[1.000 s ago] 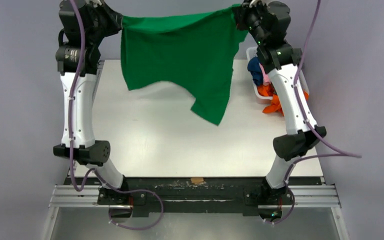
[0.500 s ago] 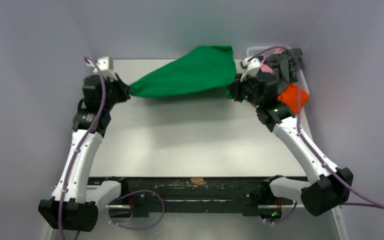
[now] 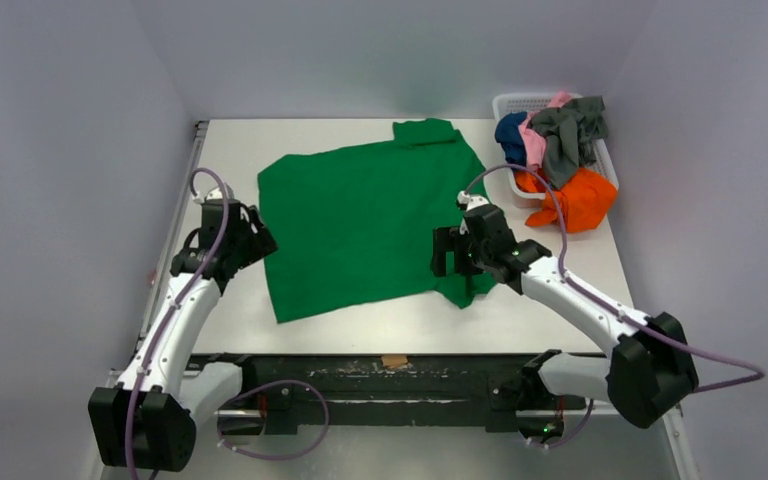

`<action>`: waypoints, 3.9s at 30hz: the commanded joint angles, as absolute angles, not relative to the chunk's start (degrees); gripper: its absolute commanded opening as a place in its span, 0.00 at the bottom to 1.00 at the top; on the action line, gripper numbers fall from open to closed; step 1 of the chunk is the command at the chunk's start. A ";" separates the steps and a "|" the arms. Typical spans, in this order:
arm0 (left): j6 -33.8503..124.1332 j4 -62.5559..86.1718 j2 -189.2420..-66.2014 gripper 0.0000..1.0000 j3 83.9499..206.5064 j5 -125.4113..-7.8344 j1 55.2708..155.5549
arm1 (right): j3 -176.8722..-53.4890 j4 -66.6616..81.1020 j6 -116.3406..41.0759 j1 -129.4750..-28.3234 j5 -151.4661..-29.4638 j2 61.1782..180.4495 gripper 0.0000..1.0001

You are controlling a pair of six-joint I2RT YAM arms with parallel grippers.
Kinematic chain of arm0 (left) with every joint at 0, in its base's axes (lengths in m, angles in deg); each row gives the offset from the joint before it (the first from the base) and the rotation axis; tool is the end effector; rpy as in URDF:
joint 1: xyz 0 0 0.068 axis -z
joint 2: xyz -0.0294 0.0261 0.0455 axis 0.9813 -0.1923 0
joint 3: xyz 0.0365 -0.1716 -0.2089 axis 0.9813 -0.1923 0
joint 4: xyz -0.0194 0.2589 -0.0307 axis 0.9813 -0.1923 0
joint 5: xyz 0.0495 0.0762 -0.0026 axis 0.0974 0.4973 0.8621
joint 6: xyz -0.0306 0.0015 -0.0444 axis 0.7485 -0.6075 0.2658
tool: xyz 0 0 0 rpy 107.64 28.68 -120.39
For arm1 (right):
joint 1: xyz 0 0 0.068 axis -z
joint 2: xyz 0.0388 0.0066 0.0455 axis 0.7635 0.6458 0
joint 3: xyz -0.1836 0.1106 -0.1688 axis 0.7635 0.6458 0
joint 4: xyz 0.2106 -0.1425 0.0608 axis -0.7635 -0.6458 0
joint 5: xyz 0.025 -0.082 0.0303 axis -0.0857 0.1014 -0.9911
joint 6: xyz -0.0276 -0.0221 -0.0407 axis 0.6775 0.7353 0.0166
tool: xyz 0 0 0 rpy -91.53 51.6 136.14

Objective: Fold and stack the t-shirts
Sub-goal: Flatten out the tshirt

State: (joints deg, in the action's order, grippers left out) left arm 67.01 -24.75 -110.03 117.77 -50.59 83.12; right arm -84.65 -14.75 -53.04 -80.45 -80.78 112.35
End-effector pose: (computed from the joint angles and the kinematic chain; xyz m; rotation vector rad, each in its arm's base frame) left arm 0.2048 -0.0103 0.2594 -0.6654 2.2998 -0.1470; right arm 0.2212 0.1298 0.2214 -0.1667 2.4730 0.3614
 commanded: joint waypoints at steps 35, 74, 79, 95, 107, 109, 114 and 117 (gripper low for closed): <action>72.90 -11.51 -127.89 0.86 116.61 -55.80 91.48 | -66.42 -23.25 -74.06 -90.69 -92.99 83.05 0.90; 74.61 -15.15 -122.65 0.86 114.11 -54.43 91.47 | -75.54 -31.07 -89.01 -100.92 -93.23 104.66 0.16; 74.52 -16.29 -121.47 0.86 115.02 -54.46 91.48 | -77.66 -34.35 -81.71 -100.97 -100.20 99.84 0.64; 76.98 -8.76 -133.13 0.86 114.56 -64.03 91.48 | -71.61 -32.31 -87.91 -87.00 -68.67 98.67 0.79; 77.67 -8.72 -145.32 0.86 123.21 -63.84 91.18 | -85.20 -33.95 -79.21 -81.41 -61.86 119.28 0.00; 77.81 -9.18 -146.27 0.86 124.50 -63.61 91.05 | -89.81 -42.08 -78.63 -81.41 -59.21 118.37 0.00; 78.03 -10.23 -147.48 0.86 126.20 -63.31 90.96 | -95.89 -60.04 -81.15 -81.27 -51.26 120.10 0.05; 77.85 -11.14 -147.51 0.86 126.77 -63.13 90.95 | -96.87 -62.11 -82.60 -80.34 -47.96 122.85 0.22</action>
State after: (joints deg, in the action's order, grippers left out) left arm 77.55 -10.92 -145.42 125.96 -63.73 91.30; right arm -94.94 -50.07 -80.36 -81.52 -57.31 120.26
